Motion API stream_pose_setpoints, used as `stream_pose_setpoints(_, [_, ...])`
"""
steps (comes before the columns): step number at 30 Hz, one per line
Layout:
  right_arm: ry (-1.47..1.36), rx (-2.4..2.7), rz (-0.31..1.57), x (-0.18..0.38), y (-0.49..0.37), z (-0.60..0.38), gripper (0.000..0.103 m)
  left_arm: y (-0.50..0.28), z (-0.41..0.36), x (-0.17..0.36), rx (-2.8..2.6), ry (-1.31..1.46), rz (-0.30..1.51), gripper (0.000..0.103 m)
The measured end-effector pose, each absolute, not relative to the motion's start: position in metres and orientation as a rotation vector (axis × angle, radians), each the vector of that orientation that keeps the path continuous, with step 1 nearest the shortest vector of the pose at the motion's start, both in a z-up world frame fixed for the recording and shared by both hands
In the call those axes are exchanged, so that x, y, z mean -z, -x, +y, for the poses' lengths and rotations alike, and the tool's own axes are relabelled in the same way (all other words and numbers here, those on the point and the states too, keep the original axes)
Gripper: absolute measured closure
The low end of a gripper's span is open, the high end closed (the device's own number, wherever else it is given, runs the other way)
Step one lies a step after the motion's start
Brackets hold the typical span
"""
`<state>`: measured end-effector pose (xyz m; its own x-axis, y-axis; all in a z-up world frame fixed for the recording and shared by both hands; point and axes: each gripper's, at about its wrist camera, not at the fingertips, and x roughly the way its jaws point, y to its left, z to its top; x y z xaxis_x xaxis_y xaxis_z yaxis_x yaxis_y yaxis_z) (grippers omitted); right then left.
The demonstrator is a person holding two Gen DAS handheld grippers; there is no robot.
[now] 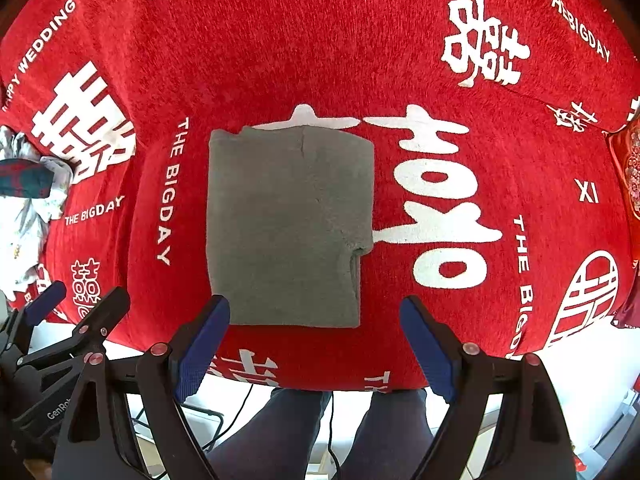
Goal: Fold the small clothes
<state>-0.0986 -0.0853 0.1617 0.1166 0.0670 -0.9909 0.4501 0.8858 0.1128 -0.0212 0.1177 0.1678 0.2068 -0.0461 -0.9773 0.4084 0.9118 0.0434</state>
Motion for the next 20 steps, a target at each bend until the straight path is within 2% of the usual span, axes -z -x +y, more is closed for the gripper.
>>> stream_pose_setpoints(20, [-0.408,0.298,1.451,-0.1585,0.0959,-0.083,0.014,0.0151,0.1255,-0.1683,0.296,-0.275,1.307,0.001])
